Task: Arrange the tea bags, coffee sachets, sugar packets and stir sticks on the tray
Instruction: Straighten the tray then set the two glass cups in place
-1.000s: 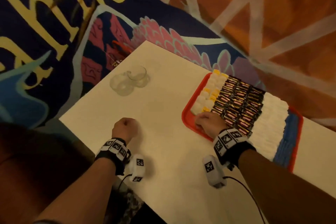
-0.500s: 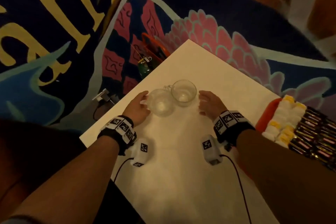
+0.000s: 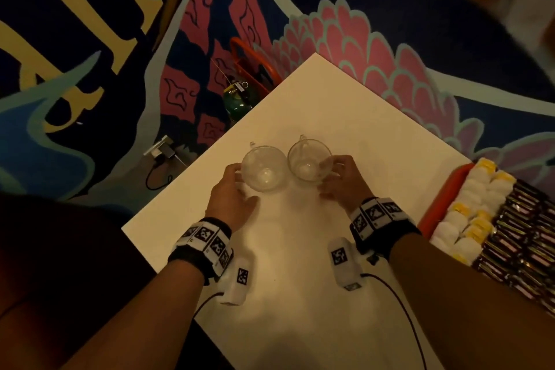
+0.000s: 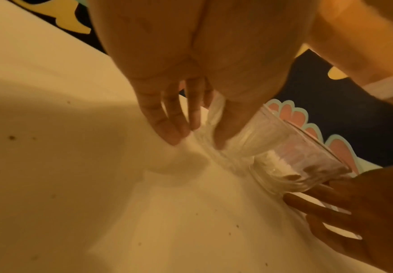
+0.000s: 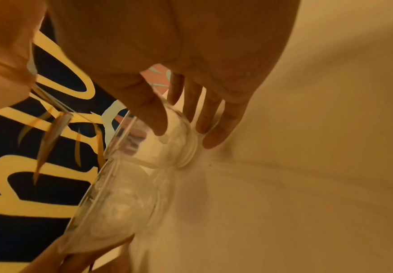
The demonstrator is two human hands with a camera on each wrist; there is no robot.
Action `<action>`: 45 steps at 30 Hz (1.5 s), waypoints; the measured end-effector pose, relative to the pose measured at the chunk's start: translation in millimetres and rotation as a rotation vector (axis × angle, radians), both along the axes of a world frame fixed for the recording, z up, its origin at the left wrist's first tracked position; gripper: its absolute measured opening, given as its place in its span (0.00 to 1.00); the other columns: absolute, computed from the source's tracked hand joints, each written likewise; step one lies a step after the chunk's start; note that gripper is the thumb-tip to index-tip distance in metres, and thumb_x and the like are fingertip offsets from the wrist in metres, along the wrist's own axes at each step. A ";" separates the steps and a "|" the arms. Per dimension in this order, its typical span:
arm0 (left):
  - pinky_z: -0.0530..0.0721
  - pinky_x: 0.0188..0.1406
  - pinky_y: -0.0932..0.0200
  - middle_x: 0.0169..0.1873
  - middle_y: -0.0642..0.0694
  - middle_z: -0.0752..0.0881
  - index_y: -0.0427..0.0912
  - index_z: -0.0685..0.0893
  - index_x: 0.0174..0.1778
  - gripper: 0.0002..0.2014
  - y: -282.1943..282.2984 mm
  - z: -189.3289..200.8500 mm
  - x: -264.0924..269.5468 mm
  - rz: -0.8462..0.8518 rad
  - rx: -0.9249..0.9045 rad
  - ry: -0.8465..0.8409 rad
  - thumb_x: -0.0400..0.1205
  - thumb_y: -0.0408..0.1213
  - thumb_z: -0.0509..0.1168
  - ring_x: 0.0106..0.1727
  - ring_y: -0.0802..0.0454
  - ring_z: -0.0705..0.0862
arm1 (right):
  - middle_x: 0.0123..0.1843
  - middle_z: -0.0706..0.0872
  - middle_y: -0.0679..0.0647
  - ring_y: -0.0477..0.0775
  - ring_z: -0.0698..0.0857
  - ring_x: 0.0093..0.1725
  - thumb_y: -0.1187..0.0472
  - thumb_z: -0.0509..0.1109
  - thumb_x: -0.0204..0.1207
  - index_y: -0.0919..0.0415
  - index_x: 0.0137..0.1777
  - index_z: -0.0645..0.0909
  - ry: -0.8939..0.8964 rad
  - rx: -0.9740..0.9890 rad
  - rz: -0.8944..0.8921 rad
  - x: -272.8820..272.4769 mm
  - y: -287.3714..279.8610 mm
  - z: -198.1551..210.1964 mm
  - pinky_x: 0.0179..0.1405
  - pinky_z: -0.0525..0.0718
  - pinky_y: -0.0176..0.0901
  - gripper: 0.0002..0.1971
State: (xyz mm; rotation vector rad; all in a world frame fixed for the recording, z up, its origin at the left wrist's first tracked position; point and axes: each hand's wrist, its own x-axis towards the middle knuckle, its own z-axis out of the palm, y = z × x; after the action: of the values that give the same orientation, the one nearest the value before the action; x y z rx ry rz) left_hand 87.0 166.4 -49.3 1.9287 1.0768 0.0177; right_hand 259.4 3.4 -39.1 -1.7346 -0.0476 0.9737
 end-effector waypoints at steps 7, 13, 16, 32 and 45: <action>0.78 0.50 0.74 0.80 0.49 0.67 0.55 0.58 0.85 0.45 42.9 6.5 15.9 -0.125 -0.034 -0.043 0.77 0.18 0.68 0.68 0.48 0.78 | 0.66 0.74 0.56 0.59 0.81 0.57 0.85 0.65 0.69 0.50 0.76 0.66 -0.029 0.005 0.061 13.3 2.8 8.3 0.45 0.84 0.56 0.41; 0.81 0.58 0.56 0.64 0.47 0.78 0.46 0.72 0.73 0.33 33.2 9.8 10.5 -0.134 0.010 -0.117 0.74 0.17 0.68 0.59 0.46 0.82 | 0.56 0.77 0.53 0.54 0.83 0.46 0.82 0.70 0.69 0.44 0.80 0.60 -0.067 -0.038 0.129 2.6 -5.2 10.9 0.43 0.85 0.53 0.47; 0.79 0.41 0.71 0.58 0.49 0.82 0.51 0.74 0.62 0.25 22.0 8.9 1.9 -0.019 -0.007 -0.135 0.76 0.19 0.67 0.41 0.54 0.83 | 0.50 0.80 0.51 0.54 0.83 0.44 0.79 0.72 0.68 0.42 0.77 0.65 -0.096 -0.089 0.185 2.5 -8.7 11.0 0.41 0.86 0.50 0.44; 0.87 0.53 0.45 0.45 0.34 0.89 0.34 0.88 0.49 0.09 -35.8 19.1 -25.2 0.420 -0.670 -0.272 0.86 0.36 0.65 0.43 0.42 0.87 | 0.51 0.85 0.53 0.55 0.84 0.50 0.51 0.60 0.84 0.47 0.43 0.82 -0.145 -0.365 0.244 -38.1 -26.6 27.8 0.45 0.87 0.49 0.11; 0.90 0.54 0.52 0.38 0.37 0.91 0.33 0.90 0.41 0.08 -64.2 20.1 -24.0 0.509 -0.635 -0.372 0.84 0.30 0.69 0.43 0.43 0.88 | 0.43 0.86 0.55 0.50 0.83 0.43 0.59 0.65 0.83 0.56 0.39 0.86 0.122 -0.164 -0.109 -74.6 -26.6 32.1 0.38 0.84 0.43 0.12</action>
State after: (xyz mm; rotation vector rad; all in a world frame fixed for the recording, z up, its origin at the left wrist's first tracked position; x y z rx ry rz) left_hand 63.1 102.2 -29.2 1.0089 1.1175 0.2733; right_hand 184.8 -23.2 -7.0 -1.8024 0.2092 1.0240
